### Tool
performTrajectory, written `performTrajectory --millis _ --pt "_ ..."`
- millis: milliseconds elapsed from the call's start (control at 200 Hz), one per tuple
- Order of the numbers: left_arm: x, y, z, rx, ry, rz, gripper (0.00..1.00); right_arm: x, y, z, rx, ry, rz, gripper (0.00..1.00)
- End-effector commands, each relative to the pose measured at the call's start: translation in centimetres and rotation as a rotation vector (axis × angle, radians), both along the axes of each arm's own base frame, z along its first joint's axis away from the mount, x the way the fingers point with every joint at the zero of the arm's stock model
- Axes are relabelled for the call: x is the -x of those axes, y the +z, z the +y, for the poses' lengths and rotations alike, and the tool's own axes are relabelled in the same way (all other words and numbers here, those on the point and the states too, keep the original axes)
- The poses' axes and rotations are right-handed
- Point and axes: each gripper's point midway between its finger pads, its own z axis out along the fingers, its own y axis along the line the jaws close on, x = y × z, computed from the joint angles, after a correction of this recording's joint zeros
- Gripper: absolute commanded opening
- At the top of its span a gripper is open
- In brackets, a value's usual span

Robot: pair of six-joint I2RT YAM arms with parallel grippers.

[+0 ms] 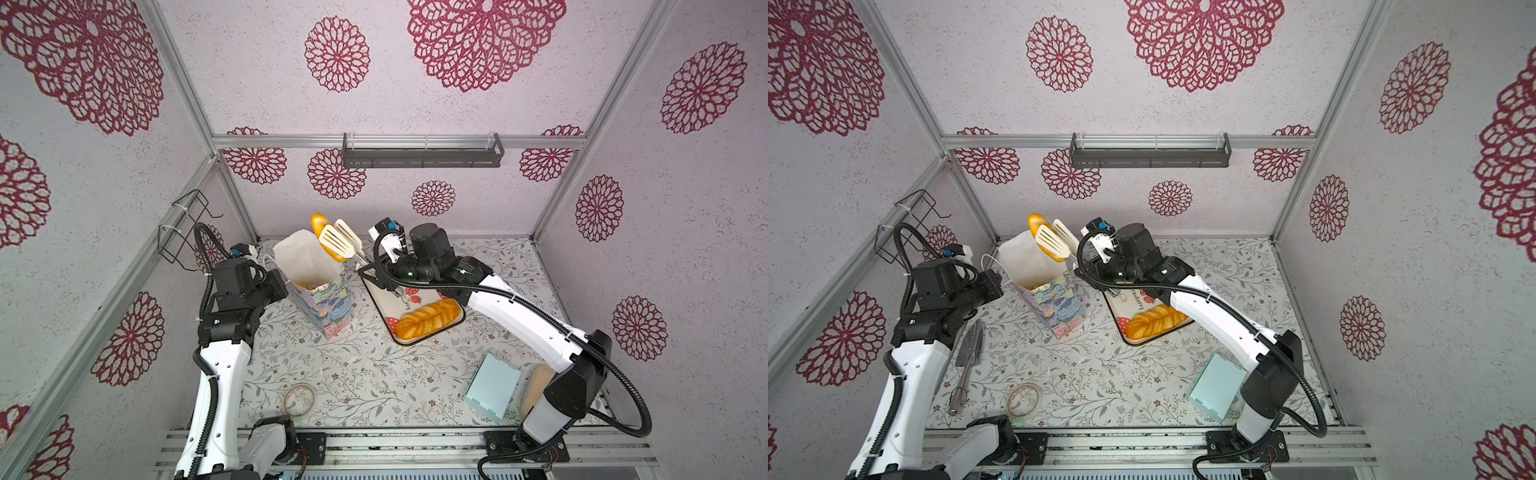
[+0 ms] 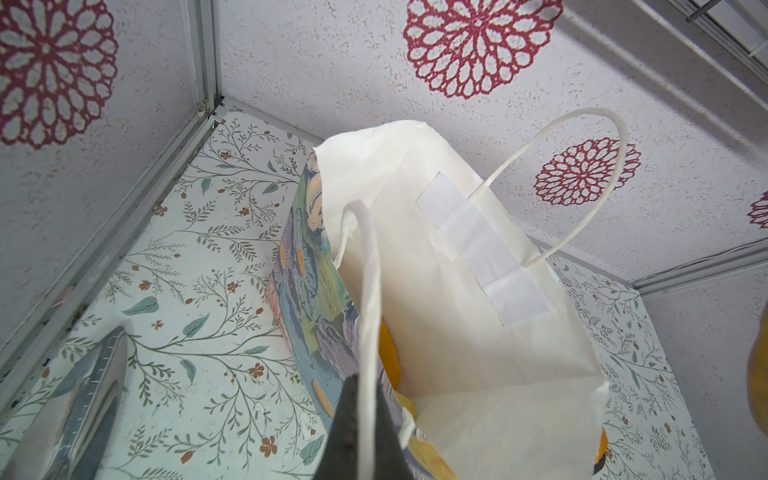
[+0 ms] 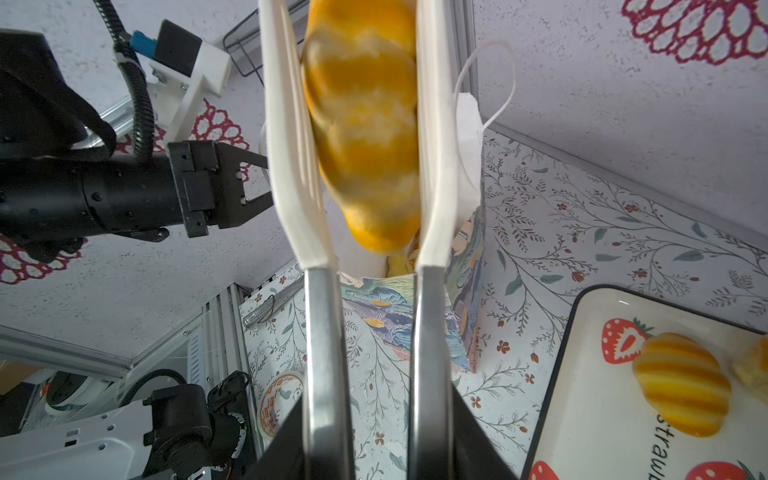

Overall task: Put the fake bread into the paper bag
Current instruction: 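Carry the striped roll in the tongs toward the paper bag mouth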

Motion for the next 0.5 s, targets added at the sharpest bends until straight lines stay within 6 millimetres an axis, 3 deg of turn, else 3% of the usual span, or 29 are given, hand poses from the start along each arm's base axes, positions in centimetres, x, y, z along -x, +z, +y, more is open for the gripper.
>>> performTrajectory --millis 0,220,495 --pt "-0.1 -0.2 0.2 0.004 0.007 -0.003 0.00 1.2 3.6 1.3 -0.068 0.060 -0.085 0.40" --pt "-0.1 -0.2 0.2 0.004 0.006 -0.001 0.00 1.7 2.8 3.2 -0.048 0.092 -0.076 0.41" --pt "-0.1 -0.2 0.2 0.003 0.008 -0.001 0.00 1.3 1.4 4.2 -0.018 0.095 -0.059 0.41"
